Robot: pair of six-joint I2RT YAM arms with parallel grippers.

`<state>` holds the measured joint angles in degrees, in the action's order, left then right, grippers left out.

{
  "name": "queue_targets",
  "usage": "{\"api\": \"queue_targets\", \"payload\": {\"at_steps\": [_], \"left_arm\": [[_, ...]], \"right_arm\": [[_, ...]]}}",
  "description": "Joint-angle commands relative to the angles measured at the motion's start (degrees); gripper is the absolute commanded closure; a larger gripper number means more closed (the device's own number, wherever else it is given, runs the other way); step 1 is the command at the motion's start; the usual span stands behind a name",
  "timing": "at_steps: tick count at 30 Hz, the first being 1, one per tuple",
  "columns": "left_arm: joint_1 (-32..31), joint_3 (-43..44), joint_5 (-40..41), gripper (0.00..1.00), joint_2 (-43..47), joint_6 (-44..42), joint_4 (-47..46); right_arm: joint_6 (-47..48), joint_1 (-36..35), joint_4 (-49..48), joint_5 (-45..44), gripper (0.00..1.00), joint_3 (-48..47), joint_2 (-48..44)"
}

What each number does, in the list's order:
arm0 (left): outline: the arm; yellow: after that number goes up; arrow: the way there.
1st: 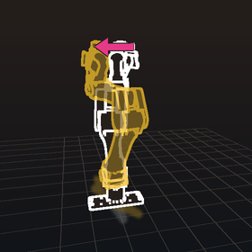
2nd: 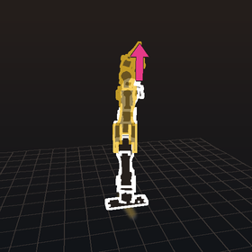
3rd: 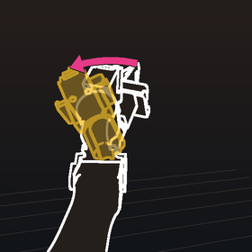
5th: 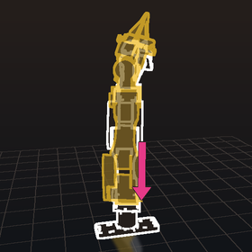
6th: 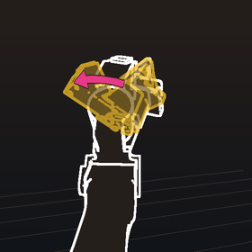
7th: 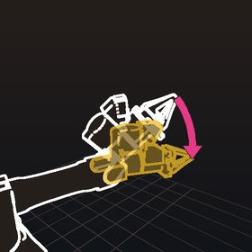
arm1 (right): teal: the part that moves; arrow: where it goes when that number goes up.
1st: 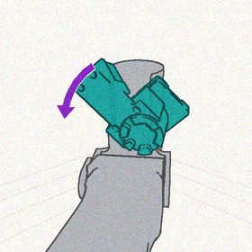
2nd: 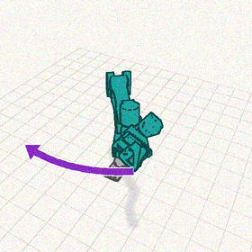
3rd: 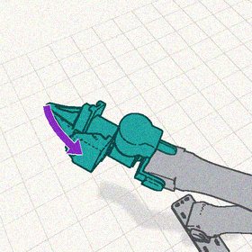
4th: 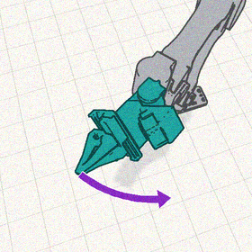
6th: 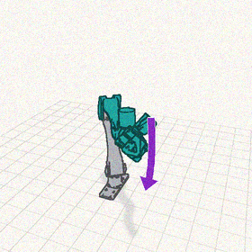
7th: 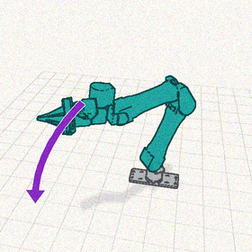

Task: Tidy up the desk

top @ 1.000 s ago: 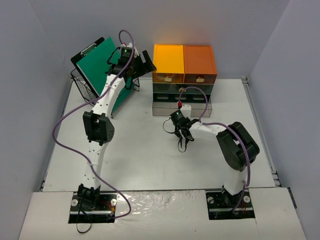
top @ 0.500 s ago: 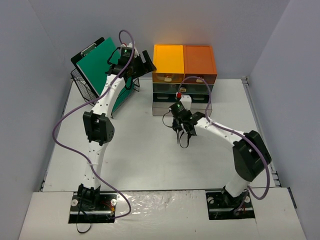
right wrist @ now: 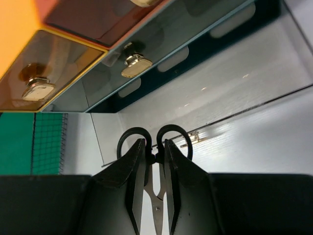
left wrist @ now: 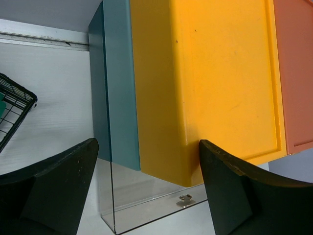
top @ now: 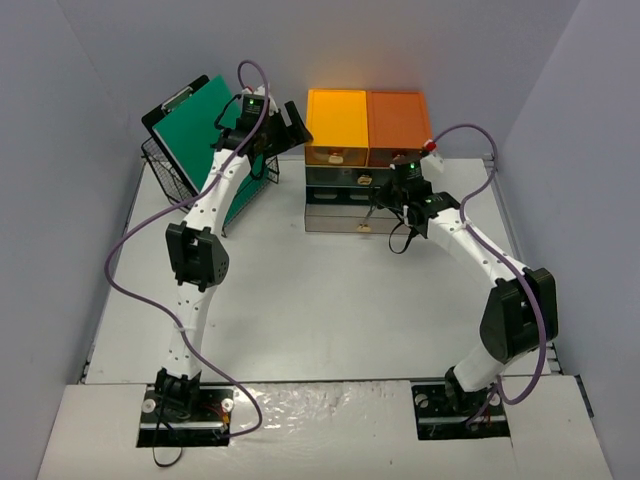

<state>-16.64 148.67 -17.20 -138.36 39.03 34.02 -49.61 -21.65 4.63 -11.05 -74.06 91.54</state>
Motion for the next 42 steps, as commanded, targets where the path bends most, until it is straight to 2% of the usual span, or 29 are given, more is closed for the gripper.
{"api": "queue_targets", "payload": {"at_steps": [1, 6, 13, 19, 32, 42], "left_arm": [[1.0, -1.9, 5.0, 0.21, 3.5, -3.5, 6.2], [1.0, -3.7, 4.9, 0.21, 4.4, -3.6, 5.5], [0.7, -3.1, 4.5, 0.21, 4.3, -3.2, 5.2], [0.6, -2.9, 4.3, 0.21, 4.1, -3.2, 5.4], [0.9, -1.7, 3.8, 0.21, 4.4, -3.1, 5.3], [0.9, -1.8, 3.6, 0.21, 4.2, -2.9, 5.2]], "right_arm": [[-18.9, -0.6, -12.4, 3.2, 1.00, 4.1, -2.9], [-30.2, -0.7, -17.6, -0.7, 1.00, 4.6, -2.5], [-41.0, 0.3, -18.8, -2.6, 1.00, 3.4, 1.4], [-48.1, 0.9, -19.8, -4.5, 1.00, 7.0, 2.0], [-49.0, 3.2, -19.0, -5.4, 1.00, 14.5, 2.3], [-49.2, 4.5, -20.6, -3.9, 1.00, 17.6, 6.1]]}}
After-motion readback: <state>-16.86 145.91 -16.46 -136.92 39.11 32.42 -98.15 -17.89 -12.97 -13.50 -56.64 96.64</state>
